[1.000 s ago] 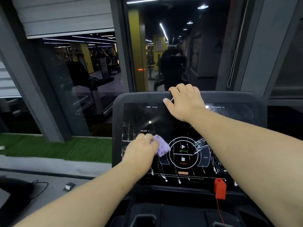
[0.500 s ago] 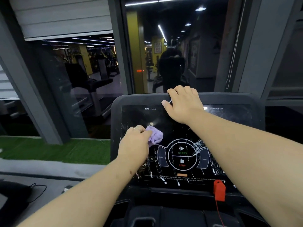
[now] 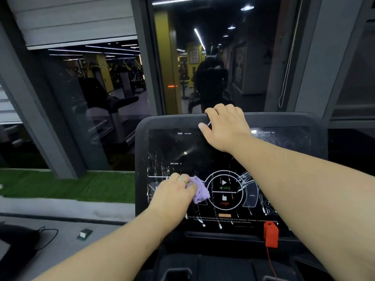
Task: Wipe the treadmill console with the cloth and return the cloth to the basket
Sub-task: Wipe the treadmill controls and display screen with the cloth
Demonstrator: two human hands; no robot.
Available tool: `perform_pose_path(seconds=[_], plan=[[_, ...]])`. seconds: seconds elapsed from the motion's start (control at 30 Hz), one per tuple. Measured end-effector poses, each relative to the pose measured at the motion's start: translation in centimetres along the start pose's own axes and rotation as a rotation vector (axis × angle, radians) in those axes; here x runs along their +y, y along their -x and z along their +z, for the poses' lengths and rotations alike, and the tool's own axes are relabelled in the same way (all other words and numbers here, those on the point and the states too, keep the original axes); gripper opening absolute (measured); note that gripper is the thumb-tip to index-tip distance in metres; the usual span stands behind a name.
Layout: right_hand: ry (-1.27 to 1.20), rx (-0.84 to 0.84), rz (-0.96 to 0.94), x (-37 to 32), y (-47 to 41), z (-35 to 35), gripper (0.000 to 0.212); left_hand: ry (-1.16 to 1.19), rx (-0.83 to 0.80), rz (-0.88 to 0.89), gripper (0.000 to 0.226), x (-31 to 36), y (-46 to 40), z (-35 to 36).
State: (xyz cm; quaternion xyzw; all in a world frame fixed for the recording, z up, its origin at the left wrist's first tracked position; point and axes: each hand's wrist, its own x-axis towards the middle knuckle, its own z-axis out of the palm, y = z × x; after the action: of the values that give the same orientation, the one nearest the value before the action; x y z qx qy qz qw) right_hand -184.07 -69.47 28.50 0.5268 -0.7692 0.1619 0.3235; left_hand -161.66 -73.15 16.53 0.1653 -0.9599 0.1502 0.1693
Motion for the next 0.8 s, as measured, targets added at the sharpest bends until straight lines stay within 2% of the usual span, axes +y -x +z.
perform_pose_path(seconds=[0.07,0.13,0.2,0.27,0.33,0.37,0.4,0.5,0.53,0.57,0.67,0.73,0.8], plan=[[0.005,-0.004,0.004,0.0,-0.1,0.0,0.054,0.014,0.049,-0.056,0.033,-2.0,-1.2,-0.7],[0.006,-0.008,0.005,0.0,-0.1,0.0,0.054,0.096,0.145,-0.314,0.021,-3.4,-2.4,-1.4],[0.004,-0.006,0.005,0.1,0.0,0.0,0.054,0.181,0.188,-0.430,0.015,-2.1,-2.2,-1.1],[0.010,-0.007,0.001,0.1,0.0,0.0,0.054,0.233,0.095,-0.329,0.015,0.4,-0.7,-0.3],[0.013,-0.010,-0.006,0.1,0.0,0.0,0.054,0.128,-0.010,-0.064,0.033,1.2,0.4,0.2],[0.014,-0.010,-0.005,0.0,0.0,0.0,0.053,0.091,-0.039,-0.037,0.037,0.3,0.1,0.0],[0.016,-0.013,-0.002,0.0,0.0,0.0,0.053,0.090,-0.041,-0.102,0.034,-1.0,-0.7,-0.3],[0.016,-0.019,0.005,0.0,-0.1,0.1,0.054,0.174,0.115,-0.375,0.017,-2.9,-2.7,-1.2],[0.017,-0.021,0.006,0.0,-0.1,0.1,0.054,0.144,0.114,-0.377,0.018,-2.1,-2.6,-1.5],[0.019,-0.022,0.005,0.0,-0.1,0.1,0.054,0.097,0.089,-0.307,0.024,-0.9,-2.1,-1.3],[0.017,-0.015,-0.001,0.0,0.0,0.0,0.055,0.020,-0.061,-0.012,0.046,1.9,-0.2,-1.0],[0.017,-0.018,0.000,0.0,0.0,0.0,0.055,-0.008,-0.046,-0.011,0.042,0.3,-1.1,-1.3],[0.023,-0.028,0.003,0.0,-0.1,-0.1,0.056,0.013,0.033,-0.177,0.029,-1.7,-2.7,-2.0]])
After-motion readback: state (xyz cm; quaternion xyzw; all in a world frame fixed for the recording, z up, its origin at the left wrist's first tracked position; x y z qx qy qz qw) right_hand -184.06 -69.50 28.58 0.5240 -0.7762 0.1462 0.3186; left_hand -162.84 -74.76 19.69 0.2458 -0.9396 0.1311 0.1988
